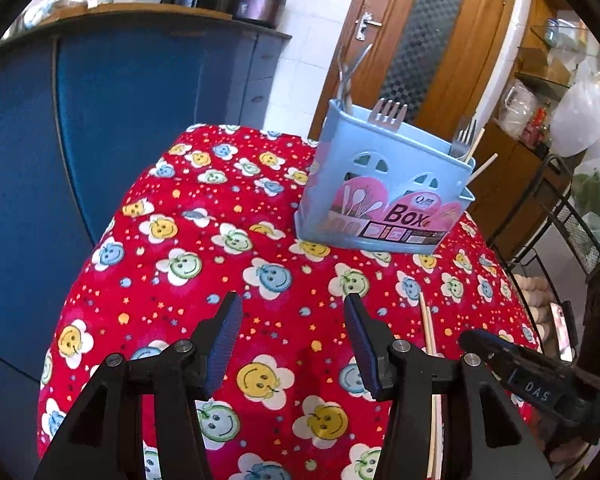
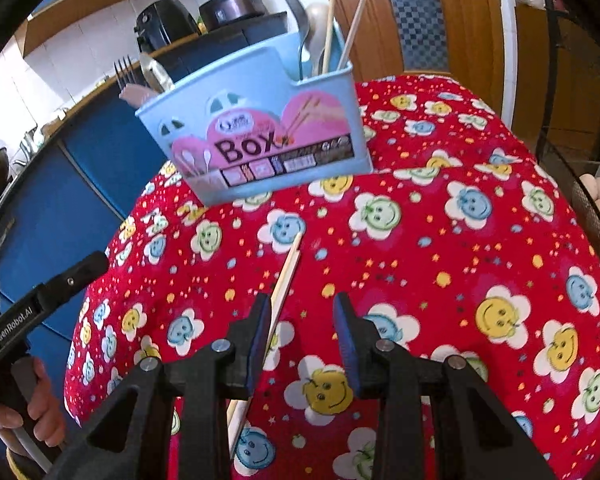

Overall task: Organize utensils
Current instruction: 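Move both tools back to the wooden chopsticks on the tablecloth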

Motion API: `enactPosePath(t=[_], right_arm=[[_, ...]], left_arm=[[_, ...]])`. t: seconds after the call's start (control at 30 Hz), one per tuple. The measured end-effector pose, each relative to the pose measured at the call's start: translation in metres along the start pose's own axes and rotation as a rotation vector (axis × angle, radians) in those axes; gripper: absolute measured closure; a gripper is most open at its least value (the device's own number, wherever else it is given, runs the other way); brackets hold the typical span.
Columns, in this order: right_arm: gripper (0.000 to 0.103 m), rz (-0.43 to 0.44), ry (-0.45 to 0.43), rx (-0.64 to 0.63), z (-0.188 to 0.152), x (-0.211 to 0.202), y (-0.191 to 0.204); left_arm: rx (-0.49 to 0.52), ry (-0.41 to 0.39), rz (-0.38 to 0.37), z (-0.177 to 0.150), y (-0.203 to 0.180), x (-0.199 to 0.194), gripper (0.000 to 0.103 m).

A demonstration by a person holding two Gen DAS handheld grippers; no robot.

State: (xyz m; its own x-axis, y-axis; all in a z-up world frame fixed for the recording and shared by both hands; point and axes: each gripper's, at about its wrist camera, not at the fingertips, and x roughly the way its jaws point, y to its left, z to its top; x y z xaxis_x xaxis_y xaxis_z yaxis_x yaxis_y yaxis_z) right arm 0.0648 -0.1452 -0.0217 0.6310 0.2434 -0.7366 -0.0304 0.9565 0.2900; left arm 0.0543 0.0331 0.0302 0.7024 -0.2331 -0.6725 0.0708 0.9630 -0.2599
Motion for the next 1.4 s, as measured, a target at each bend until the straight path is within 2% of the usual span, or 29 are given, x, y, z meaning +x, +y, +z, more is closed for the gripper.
enactPosePath(t=[0.53,0.8,0.93,1.0,1.2,1.4], right_arm=[[0.068,-0.071,0.060,-0.088,-0.012,0.023,0.022],[0.079,-0.086,0.086,-0.097,-0.014,0.020,0.025],[0.080,-0.084,0.117,-0.136,-0.016,0.020,0.031],[0.080,-0.068,0.160,-0.147,-0.015,0.026,0.035],[0.089,-0.131,0.167,-0.183,-0.009,0.036,0.042],[0.092,-0.062,0.196,-0.090,0.010,0.045,0.025]], left_arm=[[-0.012,0.017,-0.002,-0.008,0.008,0.006,0.049],[-0.011,0.015,-0.011,-0.008,0.008,0.006,0.049],[-0.013,0.017,-0.016,-0.008,0.007,0.005,0.049],[-0.014,0.019,-0.023,-0.009,0.007,0.005,0.049],[-0.010,0.015,-0.034,-0.010,0.006,0.002,0.049],[-0.010,0.018,-0.038,-0.010,0.007,0.000,0.049]])
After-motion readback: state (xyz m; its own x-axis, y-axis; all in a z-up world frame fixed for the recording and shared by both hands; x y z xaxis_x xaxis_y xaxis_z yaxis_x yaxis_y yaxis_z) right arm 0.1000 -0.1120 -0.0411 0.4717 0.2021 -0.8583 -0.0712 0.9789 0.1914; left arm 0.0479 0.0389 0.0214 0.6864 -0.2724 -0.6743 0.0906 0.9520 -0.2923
